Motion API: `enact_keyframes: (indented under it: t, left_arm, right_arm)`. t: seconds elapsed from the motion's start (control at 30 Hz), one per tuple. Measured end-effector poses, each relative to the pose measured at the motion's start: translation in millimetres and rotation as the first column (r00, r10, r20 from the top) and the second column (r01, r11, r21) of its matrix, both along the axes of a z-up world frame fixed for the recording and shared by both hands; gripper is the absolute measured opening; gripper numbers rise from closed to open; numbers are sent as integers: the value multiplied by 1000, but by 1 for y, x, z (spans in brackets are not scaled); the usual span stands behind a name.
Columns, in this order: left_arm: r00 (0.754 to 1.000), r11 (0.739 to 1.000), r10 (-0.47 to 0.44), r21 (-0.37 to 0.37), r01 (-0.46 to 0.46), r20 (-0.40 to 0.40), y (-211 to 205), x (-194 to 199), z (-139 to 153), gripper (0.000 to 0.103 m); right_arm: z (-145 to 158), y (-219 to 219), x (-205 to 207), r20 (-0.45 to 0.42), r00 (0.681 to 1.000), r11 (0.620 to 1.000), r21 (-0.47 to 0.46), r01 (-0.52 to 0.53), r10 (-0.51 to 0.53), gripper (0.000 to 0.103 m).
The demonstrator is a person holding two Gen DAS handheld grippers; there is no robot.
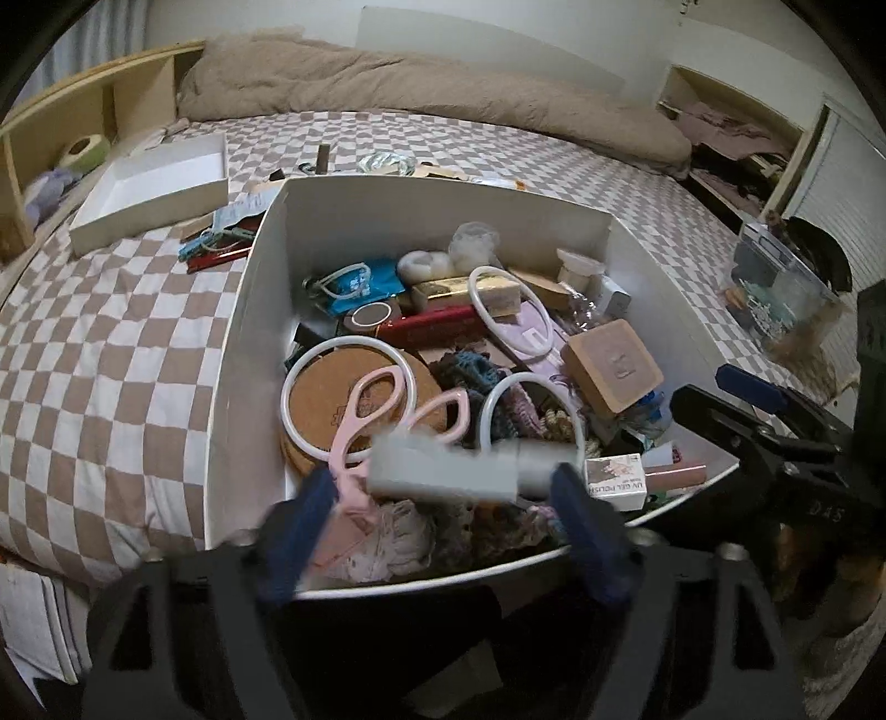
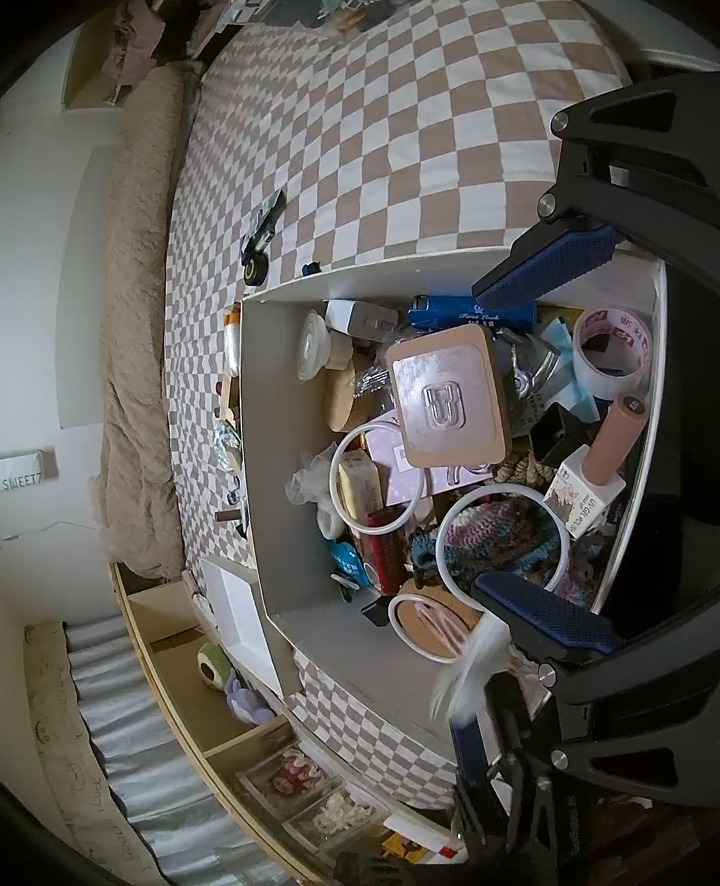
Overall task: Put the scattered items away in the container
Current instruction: 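Lower the grey clip tool and gel polish into the box and open both grippers, then lift both tools up out of the white storage box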
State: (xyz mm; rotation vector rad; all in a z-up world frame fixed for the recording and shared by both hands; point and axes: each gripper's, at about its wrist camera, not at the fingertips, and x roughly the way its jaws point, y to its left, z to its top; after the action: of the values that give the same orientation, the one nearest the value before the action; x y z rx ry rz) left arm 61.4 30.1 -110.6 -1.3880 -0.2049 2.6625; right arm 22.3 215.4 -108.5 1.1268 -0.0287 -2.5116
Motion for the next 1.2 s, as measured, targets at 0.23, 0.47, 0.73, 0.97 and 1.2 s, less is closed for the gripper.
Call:
enact_keyframes:
  t: [0.23,0.47,0.73,0.97,1.2]
  left_arm:
    - [1000,1000,-3,-23,3,-6,2,0,0,86]
    - [998,998,-64,6,64,-3,10,2,3,86]
    - [988,979,-152,139,150,4,16,5,14,86]
    - [974,965,-206,184,186,96,21,-12,7,86]
    - [940,961,-262,149,234,218,18,-37,-3,100]
  right_arm:
    - [-1,3,-1,2,1000,1000,-11,3,-3,95]
    - [0,3,0,0,1000,1000,-18,0,0,95]
    - [3,6,1,-5,1000,999,-37,4,-5,95]
    - [3,8,1,-3,1000,999,-45,8,-8,95]
    - [3,8,0,-3,1000,999,-47,8,-8,95]
